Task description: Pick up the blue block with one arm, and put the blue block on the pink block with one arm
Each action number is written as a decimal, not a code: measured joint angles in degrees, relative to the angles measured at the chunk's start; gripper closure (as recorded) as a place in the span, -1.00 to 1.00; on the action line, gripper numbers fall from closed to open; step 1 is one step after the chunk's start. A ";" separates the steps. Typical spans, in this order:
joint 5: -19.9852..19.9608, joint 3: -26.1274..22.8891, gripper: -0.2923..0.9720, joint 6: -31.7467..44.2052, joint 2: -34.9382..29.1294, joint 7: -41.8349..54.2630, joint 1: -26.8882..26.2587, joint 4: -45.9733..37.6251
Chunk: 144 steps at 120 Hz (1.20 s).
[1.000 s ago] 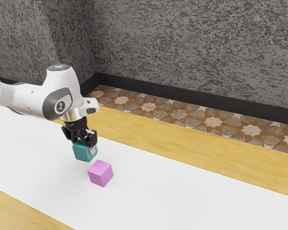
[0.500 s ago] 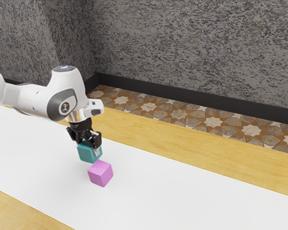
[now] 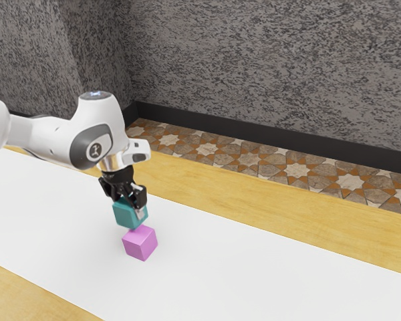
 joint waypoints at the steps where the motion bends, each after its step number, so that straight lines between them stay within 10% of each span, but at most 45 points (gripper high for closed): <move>1: 0.00 -0.04 0.01 -0.04 -0.02 0.01 0.02 -0.01; 144: -0.29 -3.46 0.01 -0.14 -4.14 0.40 -2.34 -4.36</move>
